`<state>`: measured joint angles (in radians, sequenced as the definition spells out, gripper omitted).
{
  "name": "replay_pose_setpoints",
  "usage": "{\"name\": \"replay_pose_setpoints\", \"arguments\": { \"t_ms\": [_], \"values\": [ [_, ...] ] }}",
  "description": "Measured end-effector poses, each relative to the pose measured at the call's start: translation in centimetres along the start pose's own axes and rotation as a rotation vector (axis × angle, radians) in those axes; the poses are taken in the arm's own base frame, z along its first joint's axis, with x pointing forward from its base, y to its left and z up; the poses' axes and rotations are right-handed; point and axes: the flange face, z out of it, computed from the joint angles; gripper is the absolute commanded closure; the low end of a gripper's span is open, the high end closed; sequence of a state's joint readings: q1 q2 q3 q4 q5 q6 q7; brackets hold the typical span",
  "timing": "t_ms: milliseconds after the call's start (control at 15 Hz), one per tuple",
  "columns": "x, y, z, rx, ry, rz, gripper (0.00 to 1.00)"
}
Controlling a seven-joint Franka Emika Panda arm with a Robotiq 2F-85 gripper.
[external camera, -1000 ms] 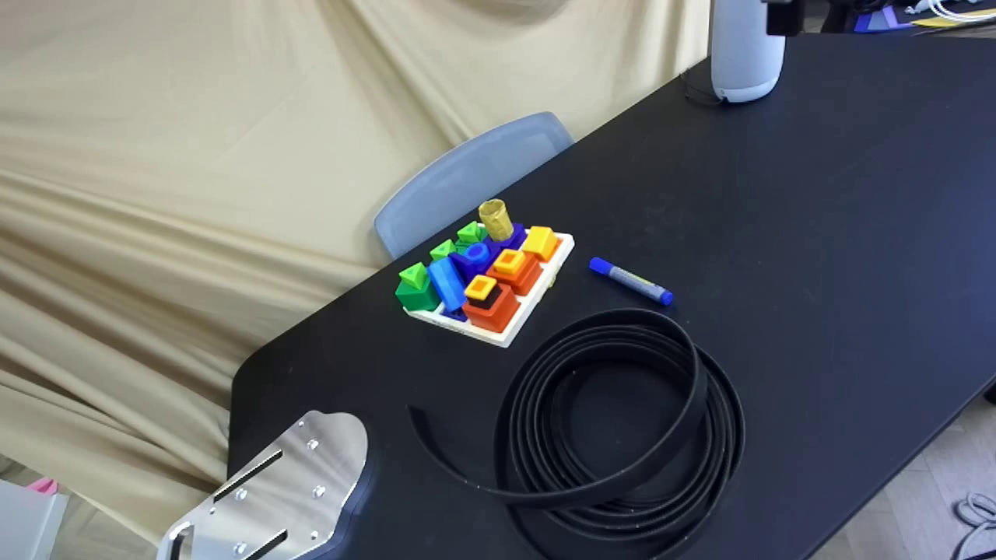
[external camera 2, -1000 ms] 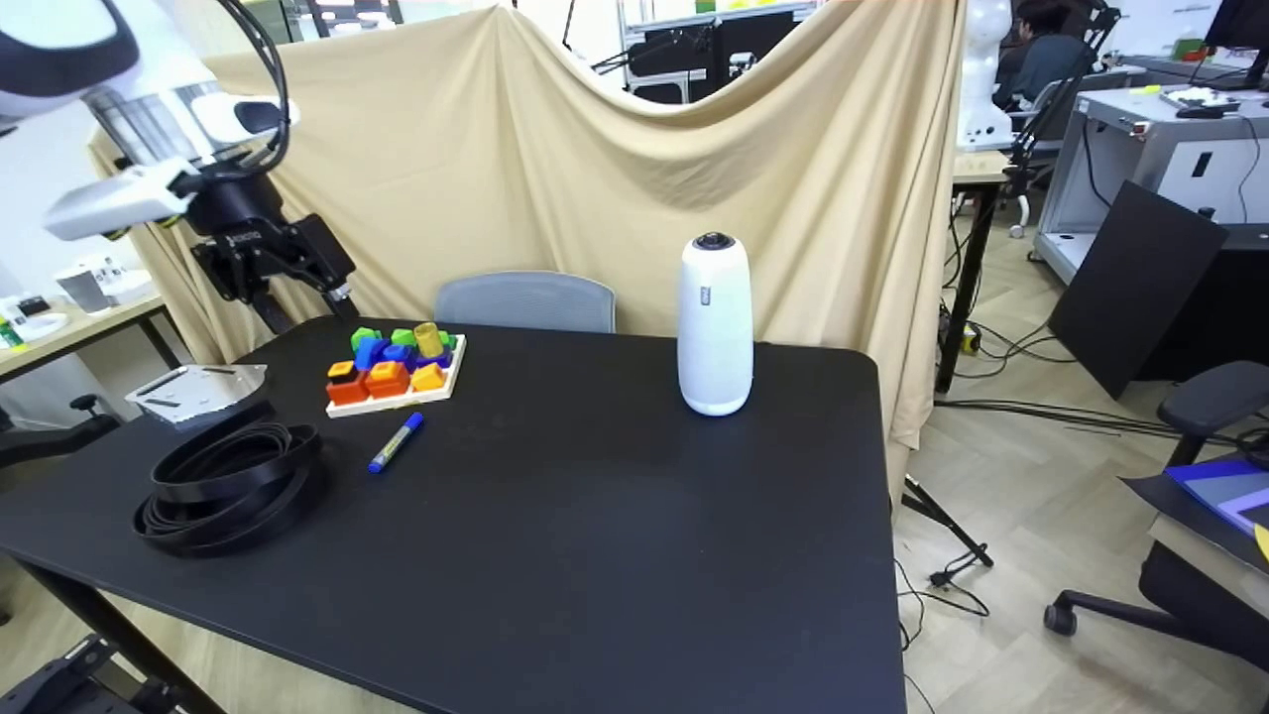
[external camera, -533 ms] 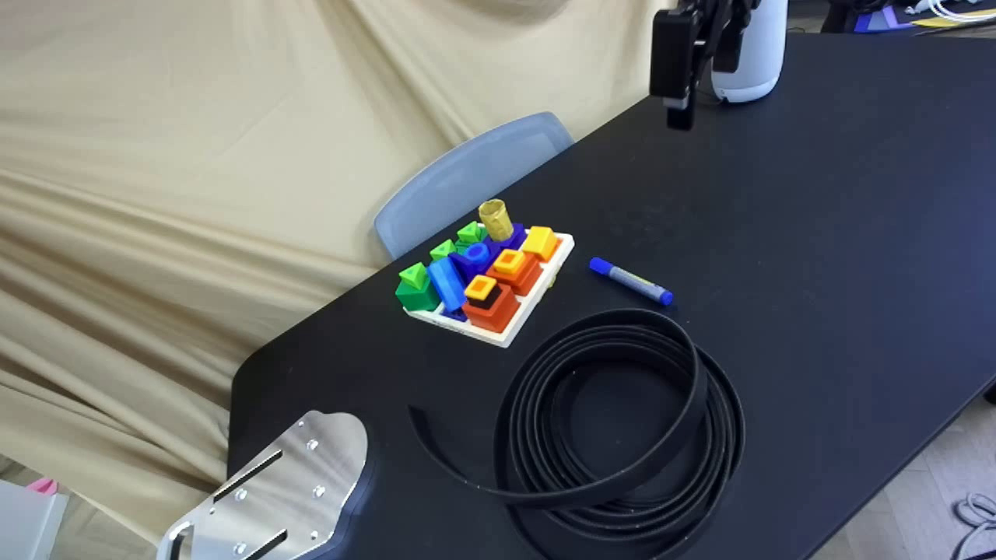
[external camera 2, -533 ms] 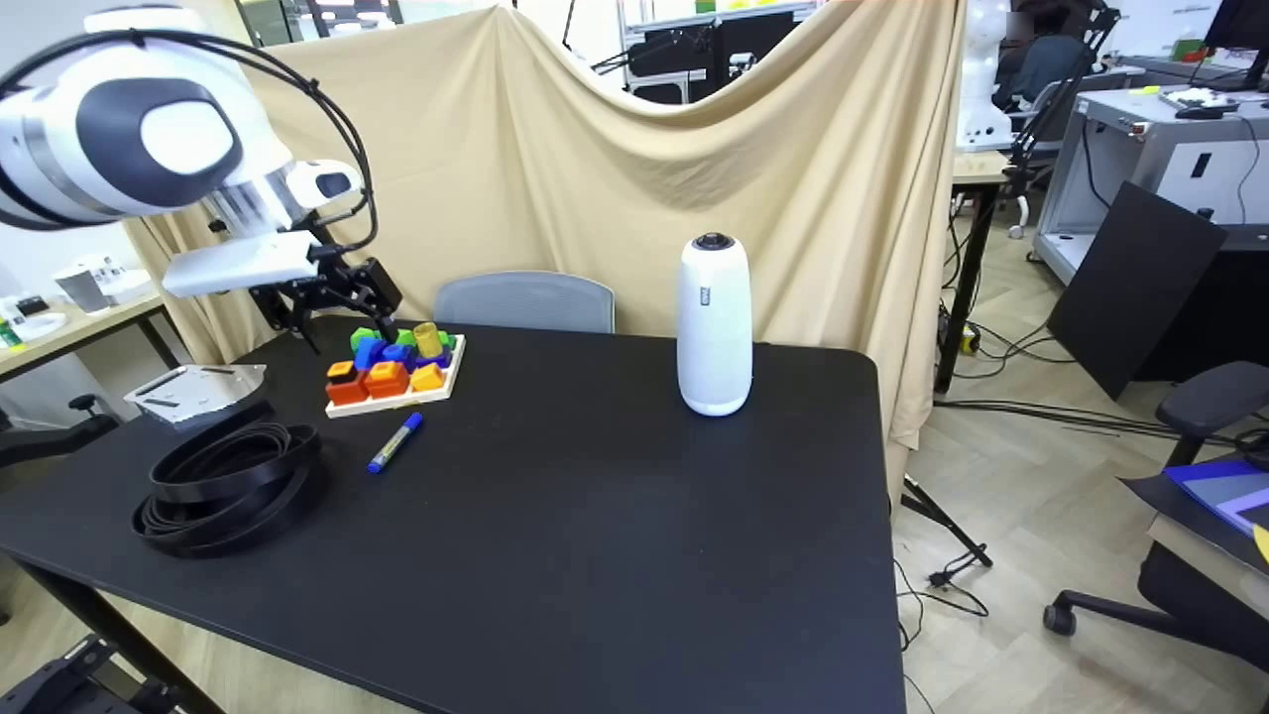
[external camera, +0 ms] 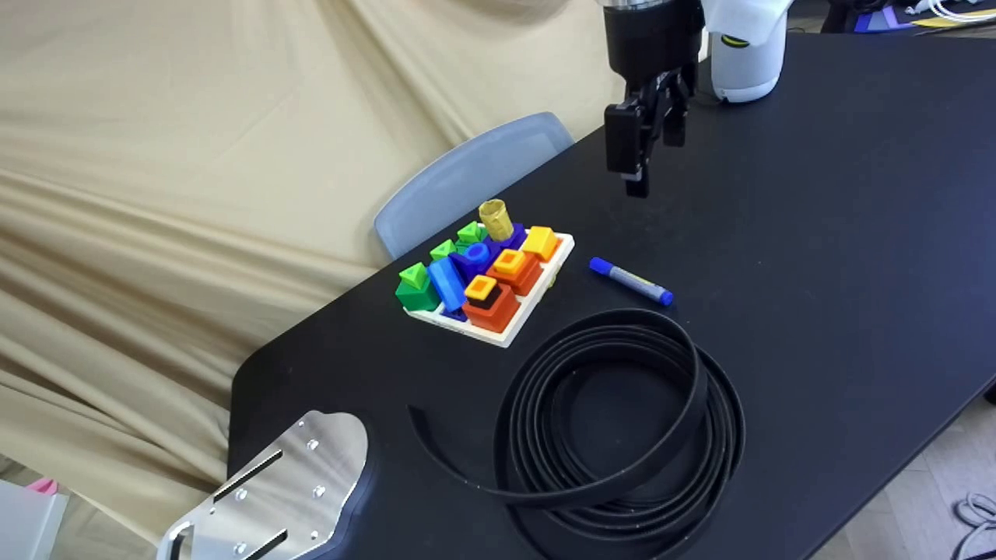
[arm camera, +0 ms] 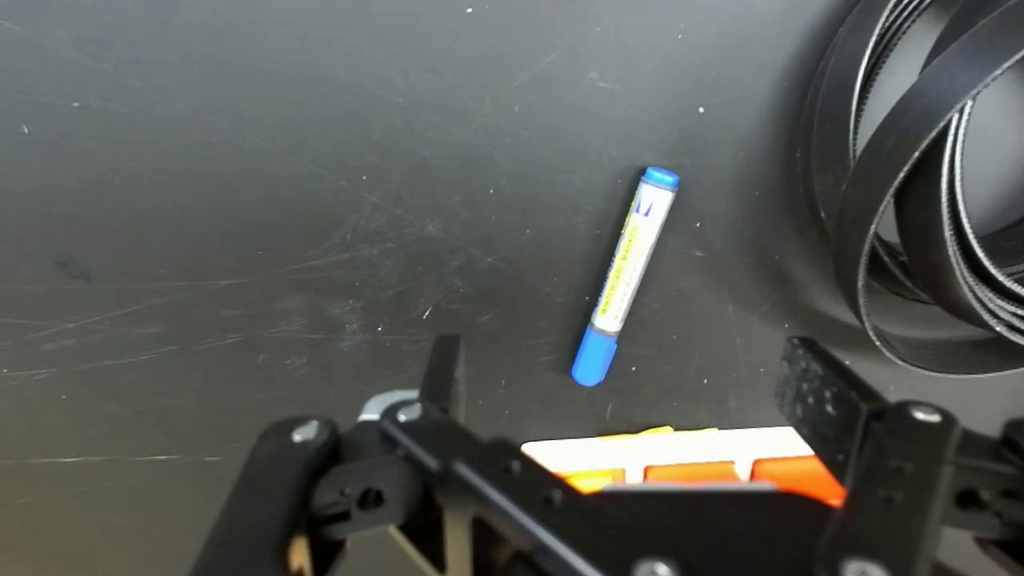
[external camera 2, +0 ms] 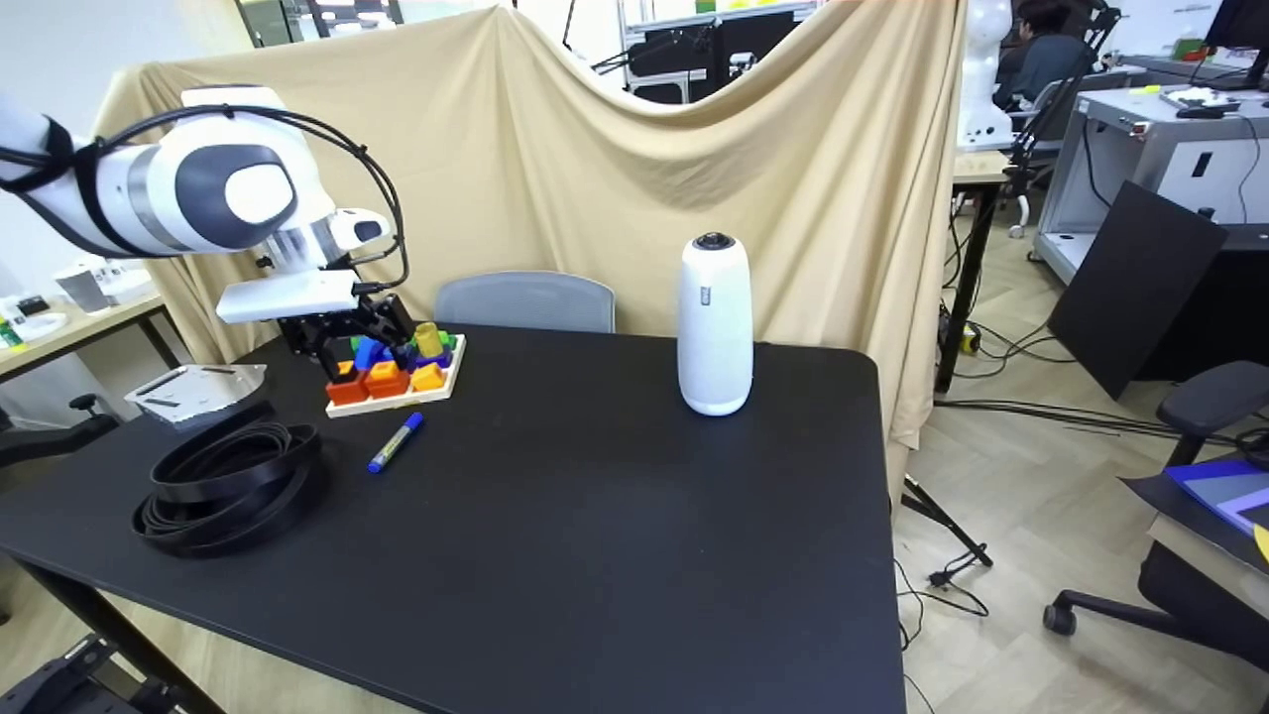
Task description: Pick up the marker and put it on the right side of the table
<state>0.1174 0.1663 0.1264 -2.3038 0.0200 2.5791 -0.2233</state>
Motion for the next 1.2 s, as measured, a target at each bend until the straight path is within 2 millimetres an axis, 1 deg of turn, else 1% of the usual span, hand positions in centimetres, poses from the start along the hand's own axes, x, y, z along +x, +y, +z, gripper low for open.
{"name": "replay_pose_setpoints", "arguments": {
  "t_ms": [133,267,400,667,867,1000,1200],
  "values": [
    [0.0,0.0,0.1,-0.001,-0.002,0.000,0.00],
    [0.1,0.0,0.9,-0.003,-0.002,0.023,0.00],
    [0.5,0.0,2.6,-0.004,0.000,0.065,0.00],
    [1.8,-0.5,7.2,-0.017,-0.003,0.173,0.00],
    [3.0,-1.4,10.0,-0.020,-0.014,0.218,0.00],
    [4.0,-2.1,11.3,-0.022,-0.017,0.235,0.00],
    [5.4,-2.9,12.5,-0.028,-0.016,0.250,0.00]
  ]
}}
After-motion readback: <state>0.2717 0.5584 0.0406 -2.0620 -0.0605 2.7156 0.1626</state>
